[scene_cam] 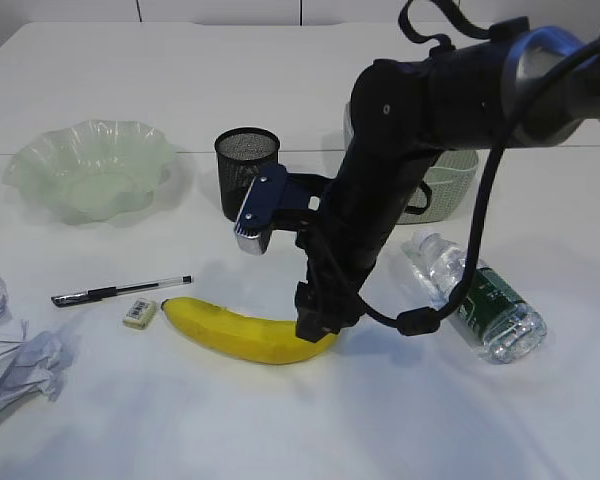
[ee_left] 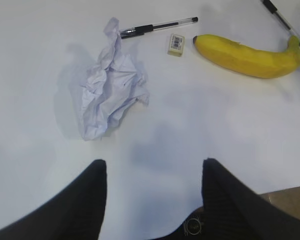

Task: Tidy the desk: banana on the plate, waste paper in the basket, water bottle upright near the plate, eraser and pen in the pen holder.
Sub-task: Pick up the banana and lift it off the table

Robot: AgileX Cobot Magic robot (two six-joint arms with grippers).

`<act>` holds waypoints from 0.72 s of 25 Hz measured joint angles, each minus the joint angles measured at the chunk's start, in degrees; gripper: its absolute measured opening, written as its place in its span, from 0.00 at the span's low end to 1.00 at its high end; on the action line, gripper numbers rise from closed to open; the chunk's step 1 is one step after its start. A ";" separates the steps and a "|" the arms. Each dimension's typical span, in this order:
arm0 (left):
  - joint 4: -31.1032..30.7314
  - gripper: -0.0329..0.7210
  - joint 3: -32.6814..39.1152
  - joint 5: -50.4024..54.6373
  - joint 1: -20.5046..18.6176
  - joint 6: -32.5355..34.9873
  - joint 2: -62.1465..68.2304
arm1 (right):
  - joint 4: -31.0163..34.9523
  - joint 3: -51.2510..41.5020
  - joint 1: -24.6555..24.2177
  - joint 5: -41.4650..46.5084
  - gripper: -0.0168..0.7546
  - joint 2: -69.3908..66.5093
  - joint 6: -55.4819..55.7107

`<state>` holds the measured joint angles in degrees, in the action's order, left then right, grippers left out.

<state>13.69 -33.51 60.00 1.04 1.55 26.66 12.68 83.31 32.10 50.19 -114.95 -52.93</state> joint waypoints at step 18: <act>2.51 0.61 0.00 -2.22 1.96 6.58 0.79 | 0.33 1.39 1.69 -2.36 0.74 -6.45 -4.04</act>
<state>16.20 -33.51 57.78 3.00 8.12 27.45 13.01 84.70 33.79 47.83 -121.41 -56.97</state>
